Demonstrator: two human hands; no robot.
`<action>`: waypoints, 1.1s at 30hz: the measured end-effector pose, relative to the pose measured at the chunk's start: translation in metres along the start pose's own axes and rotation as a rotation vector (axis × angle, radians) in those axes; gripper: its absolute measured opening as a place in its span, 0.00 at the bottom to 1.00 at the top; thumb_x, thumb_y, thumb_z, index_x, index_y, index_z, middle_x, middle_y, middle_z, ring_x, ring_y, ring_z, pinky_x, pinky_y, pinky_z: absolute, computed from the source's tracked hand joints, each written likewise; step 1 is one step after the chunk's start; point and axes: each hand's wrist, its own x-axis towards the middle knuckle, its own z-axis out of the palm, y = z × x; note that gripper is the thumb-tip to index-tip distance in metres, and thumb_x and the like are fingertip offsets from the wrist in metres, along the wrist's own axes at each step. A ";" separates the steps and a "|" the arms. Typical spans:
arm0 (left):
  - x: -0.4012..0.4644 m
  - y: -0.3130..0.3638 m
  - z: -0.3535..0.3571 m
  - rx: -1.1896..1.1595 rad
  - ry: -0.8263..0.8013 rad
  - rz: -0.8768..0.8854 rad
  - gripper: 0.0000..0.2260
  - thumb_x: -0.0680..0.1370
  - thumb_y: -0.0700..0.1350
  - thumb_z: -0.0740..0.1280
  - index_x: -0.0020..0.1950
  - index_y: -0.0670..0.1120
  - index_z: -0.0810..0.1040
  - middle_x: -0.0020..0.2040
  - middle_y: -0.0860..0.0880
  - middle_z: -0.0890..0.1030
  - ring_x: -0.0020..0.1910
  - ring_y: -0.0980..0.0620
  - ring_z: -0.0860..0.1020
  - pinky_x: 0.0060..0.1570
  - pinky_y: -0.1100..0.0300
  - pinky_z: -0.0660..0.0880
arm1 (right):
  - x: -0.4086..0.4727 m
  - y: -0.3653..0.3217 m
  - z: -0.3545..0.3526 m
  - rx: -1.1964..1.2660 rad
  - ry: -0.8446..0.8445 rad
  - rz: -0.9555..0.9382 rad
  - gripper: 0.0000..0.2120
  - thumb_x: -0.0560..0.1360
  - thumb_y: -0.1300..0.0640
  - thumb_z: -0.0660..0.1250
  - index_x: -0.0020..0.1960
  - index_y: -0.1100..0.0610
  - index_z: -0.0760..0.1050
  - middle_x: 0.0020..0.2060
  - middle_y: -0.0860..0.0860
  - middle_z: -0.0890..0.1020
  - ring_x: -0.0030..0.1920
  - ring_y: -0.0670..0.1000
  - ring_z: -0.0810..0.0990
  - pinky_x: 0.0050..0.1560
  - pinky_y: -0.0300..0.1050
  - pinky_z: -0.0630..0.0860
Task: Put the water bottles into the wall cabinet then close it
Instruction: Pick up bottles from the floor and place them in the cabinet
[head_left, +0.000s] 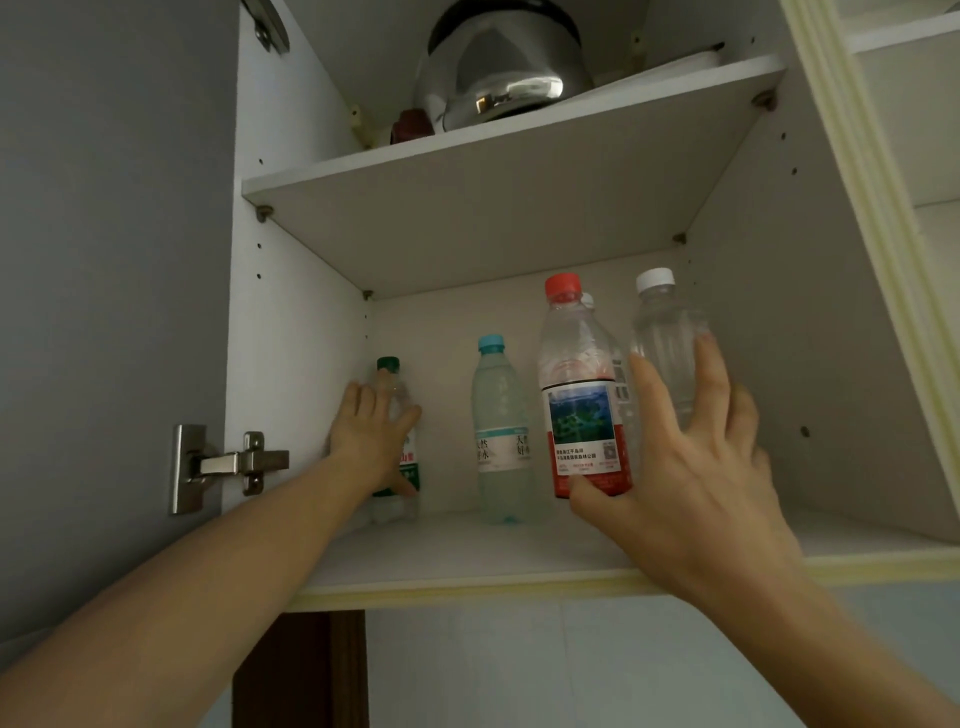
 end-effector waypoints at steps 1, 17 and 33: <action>-0.001 0.004 -0.002 0.005 -0.029 -0.012 0.56 0.68 0.77 0.65 0.83 0.52 0.42 0.81 0.33 0.41 0.80 0.34 0.51 0.78 0.37 0.43 | 0.000 0.000 0.000 -0.003 -0.001 0.000 0.53 0.66 0.28 0.67 0.80 0.41 0.41 0.80 0.50 0.34 0.80 0.65 0.46 0.71 0.70 0.63; -0.028 0.044 -0.082 -1.656 -0.075 0.129 0.49 0.72 0.55 0.78 0.80 0.54 0.47 0.63 0.53 0.75 0.55 0.51 0.80 0.42 0.50 0.83 | -0.001 -0.007 -0.006 -0.013 -0.046 0.022 0.52 0.66 0.28 0.68 0.80 0.40 0.43 0.80 0.51 0.33 0.80 0.66 0.43 0.73 0.71 0.60; 0.006 0.037 -0.018 -1.326 0.023 -0.014 0.47 0.75 0.46 0.77 0.81 0.47 0.47 0.65 0.41 0.75 0.60 0.43 0.78 0.59 0.46 0.78 | -0.006 -0.005 -0.003 -0.034 0.007 0.136 0.65 0.64 0.23 0.68 0.80 0.53 0.32 0.80 0.59 0.46 0.76 0.66 0.60 0.69 0.64 0.69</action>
